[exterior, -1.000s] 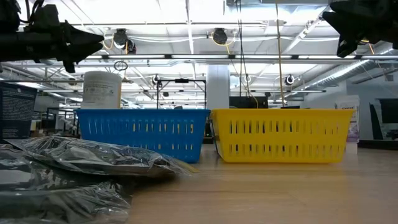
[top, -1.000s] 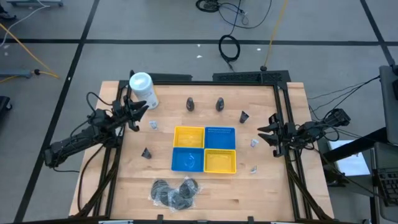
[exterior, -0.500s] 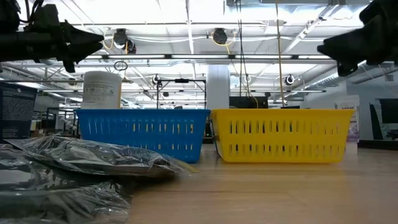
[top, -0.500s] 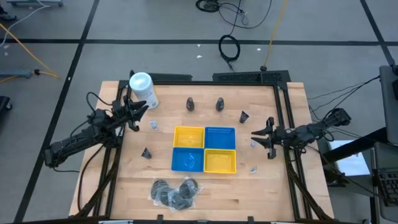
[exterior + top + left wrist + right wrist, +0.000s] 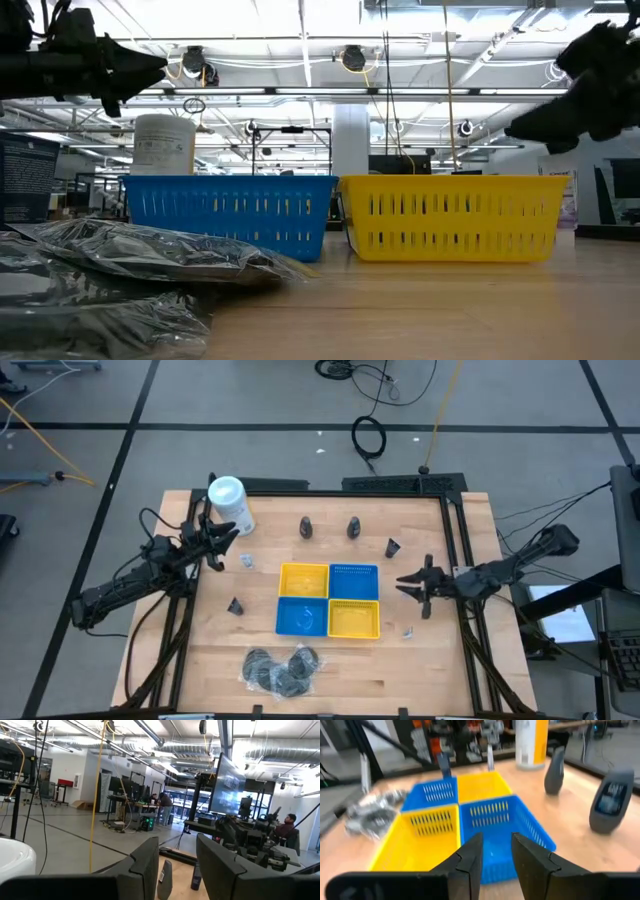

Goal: Pick & Place Travel size toiletries
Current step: Put the white toothpaste into the left yellow bin

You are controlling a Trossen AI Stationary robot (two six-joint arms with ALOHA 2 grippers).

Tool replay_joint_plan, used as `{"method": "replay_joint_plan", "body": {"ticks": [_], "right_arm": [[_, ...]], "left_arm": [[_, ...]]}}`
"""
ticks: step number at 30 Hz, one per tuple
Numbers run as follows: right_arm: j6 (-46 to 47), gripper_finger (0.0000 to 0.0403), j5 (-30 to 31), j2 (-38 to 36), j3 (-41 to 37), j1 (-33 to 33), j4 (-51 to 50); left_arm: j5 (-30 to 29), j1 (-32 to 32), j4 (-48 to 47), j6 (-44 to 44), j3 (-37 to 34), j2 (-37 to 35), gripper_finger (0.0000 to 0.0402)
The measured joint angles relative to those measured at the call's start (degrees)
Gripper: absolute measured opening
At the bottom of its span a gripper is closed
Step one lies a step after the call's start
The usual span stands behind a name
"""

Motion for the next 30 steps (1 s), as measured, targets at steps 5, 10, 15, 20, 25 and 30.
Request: {"method": "replay_joint_plan", "body": {"ticks": [5, 10, 15, 20, 25, 30], "right_arm": [[1.78, 0.0121, 0.26, 5.82, 1.64, 0.0, 0.57], [1.63, 0.0164, 1.49, 9.05, 3.66, -0.04, -0.06], [2.62, 0.019, 1.49, 9.72, 4.01, -0.02, 0.24], [2.56, 0.0189, 0.48, 9.76, 4.09, -0.02, 1.76], [-0.86, 0.0187, -0.07, 9.73, 4.13, 0.0, 5.6], [-2.27, 0.0192, -0.04, 9.73, 4.2, 0.0, 6.46]], "left_arm": [[0.01, 0.0, 0.0, 0.0, -0.02, 0.0, 0.0131], [0.02, 0.02, -0.01, -0.02, -0.01, 0.0, 0.0131], [0.02, 0.0, -0.02, -0.04, 0.0, 0.0, 0.0131], [0.02, 0.02, -0.02, -0.04, -0.02, 0.0, 0.0131], [0.02, 0.02, -0.04, -0.04, -0.01, 0.0, 0.0131], [0.02, 0.02, -0.04, -0.04, 0.0, 0.0, 0.0131]]}}
